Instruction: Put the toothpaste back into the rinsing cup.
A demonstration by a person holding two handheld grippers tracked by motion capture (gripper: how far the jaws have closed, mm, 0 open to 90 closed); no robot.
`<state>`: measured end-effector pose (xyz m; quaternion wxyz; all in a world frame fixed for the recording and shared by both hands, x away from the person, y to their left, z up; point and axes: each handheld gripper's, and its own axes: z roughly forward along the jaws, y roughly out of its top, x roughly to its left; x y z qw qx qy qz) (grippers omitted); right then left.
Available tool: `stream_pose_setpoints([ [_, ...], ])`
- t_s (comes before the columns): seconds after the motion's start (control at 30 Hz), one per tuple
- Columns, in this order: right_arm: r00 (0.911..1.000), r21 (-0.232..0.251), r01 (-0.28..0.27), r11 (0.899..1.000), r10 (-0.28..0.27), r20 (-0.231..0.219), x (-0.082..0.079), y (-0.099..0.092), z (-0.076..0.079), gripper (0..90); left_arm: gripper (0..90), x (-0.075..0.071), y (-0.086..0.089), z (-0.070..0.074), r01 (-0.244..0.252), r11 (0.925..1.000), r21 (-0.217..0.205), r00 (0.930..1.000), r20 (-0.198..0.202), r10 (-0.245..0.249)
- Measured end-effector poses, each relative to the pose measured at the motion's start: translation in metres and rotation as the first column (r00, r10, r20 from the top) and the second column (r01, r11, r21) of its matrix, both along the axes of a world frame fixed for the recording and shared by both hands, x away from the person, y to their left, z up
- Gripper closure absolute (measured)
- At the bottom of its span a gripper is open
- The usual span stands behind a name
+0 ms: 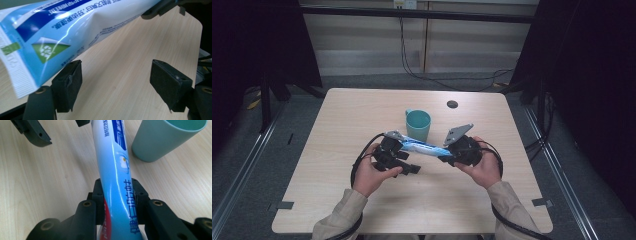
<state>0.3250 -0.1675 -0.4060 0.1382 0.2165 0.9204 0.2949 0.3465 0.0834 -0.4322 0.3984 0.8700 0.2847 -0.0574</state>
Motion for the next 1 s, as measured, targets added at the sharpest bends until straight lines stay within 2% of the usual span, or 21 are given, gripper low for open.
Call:
stream_pose_setpoints([
  [0.13, 1.0000, 0.004, -0.002, 1.000, 0.002, 0.004, -0.001, 0.004, -0.003, 70.6, 28.7, 0.003, 0.002, 0.001, -0.042, 0.9976, -0.054, 0.9988, -0.026, 0.041],
  [0.17, 1.0000, 0.010, -0.001, 1.000, 0.001, 0.001, -0.001, 0.004, -0.004, 70.6, 29.3, 0.004, 0.004, 0.000, -0.046, 0.9952, -0.086, 0.9984, -0.035, 0.043],
  [0.2, 1.0000, 0.020, -0.001, 1.000, 0.001, -0.003, -0.001, 0.004, -0.005, 70.6, 29.9, 0.004, 0.005, 0.000, -0.048, 0.9938, -0.100, 0.9980, -0.045, 0.044],
  [0.27, 1.0000, 0.019, 0.001, 1.000, -0.001, -0.001, -0.001, 0.005, -0.007, 70.6, 29.9, 0.004, 0.003, 0.000, -0.040, 0.9931, -0.110, 0.9976, -0.061, 0.034],
  [0.33, 1.0000, 0.004, 0.007, 1.000, -0.007, -0.001, -0.002, 0.008, -0.010, 70.6, 29.6, 0.004, 0.002, 0.000, -0.033, 0.9942, -0.102, 0.9974, -0.067, 0.027],
  [0.37, 1.0000, -0.006, 0.009, 1.000, -0.009, -0.001, -0.002, 0.009, -0.012, 70.6, 29.7, 0.004, 0.002, 0.000, -0.028, 0.9928, -0.116, 0.9976, -0.066, 0.021],
  [0.43, 1.0000, -0.020, 0.006, 1.000, -0.007, -0.007, -0.002, 0.009, -0.015, 70.5, 36.3, 0.003, 0.005, 0.005, -0.032, 0.9842, -0.174, 0.9988, -0.041, 0.026],
  [0.47, 0.9999, -0.040, -0.005, 0.999, 0.004, -0.016, -0.002, 0.011, -0.018, 70.5, 37.0, 0.003, 0.007, 0.010, -0.045, 0.9794, -0.197, 0.9987, -0.030, 0.040],
  [0.5, 0.9999, -0.061, -0.014, 0.998, 0.013, -0.005, -0.004, 0.013, -0.021, 70.5, 35.9, 0.004, 0.008, 0.013, -0.057, 0.9777, -0.202, 0.9981, -0.035, 0.051],
  [0.57, 0.9999, -0.039, 0.013, 0.999, -0.013, -0.001, -0.007, 0.017, -0.027, 70.8, 34.4, 0.005, 0.008, 0.015, -0.073, 0.9835, -0.166, 0.9971, -0.033, 0.068],
  [0.6, 0.9993, -0.037, 0.034, 0.999, -0.034, 0.018, -0.008, 0.017, -0.026, 71.0, 34.1, 0.005, 0.009, 0.014, -0.070, 0.9853, -0.156, 0.9972, -0.036, 0.065],
  [0.67, 0.9993, 0.031, 0.033, 0.999, -0.033, 0.014, -0.005, 0.012, -0.021, 71.1, 33.0, 0.004, 0.011, 0.012, -0.069, 0.9867, -0.147, 0.9972, -0.036, 0.065],
  [0.73, 0.9985, 0.031, 0.044, 0.999, -0.045, 0.031, -0.003, 0.008, -0.013, 71.2, 31.7, 0.003, 0.012, 0.009, -0.070, 0.9858, -0.153, 0.9970, -0.043, 0.064],
  [0.83, 0.9970, -0.002, 0.065, 0.998, -0.065, 0.043, 0.000, 0.002, -0.006, 71.1, 29.8, 0.001, 0.010, 0.006, -0.062, 0.9895, -0.131, 0.9970, -0.055, 0.055],
  [0.9, 0.9954, 0.018, 0.083, 0.996, -0.084, 0.045, 0.001, -0.002, -0.002, 71.1, 29.6, 0.001, 0.009, 0.005, -0.061, 0.9895, -0.131, 0.9967, -0.061, 0.053],
  [1.0, 0.9934, 0.050, 0.092, 0.994, -0.095, 0.064, 0.000, -0.004, 0.004, 71.1, 29.4, 0.004, 0.008, 0.004, -0.084, 0.9848, -0.152, 0.9948, -0.070, 0.074],
])
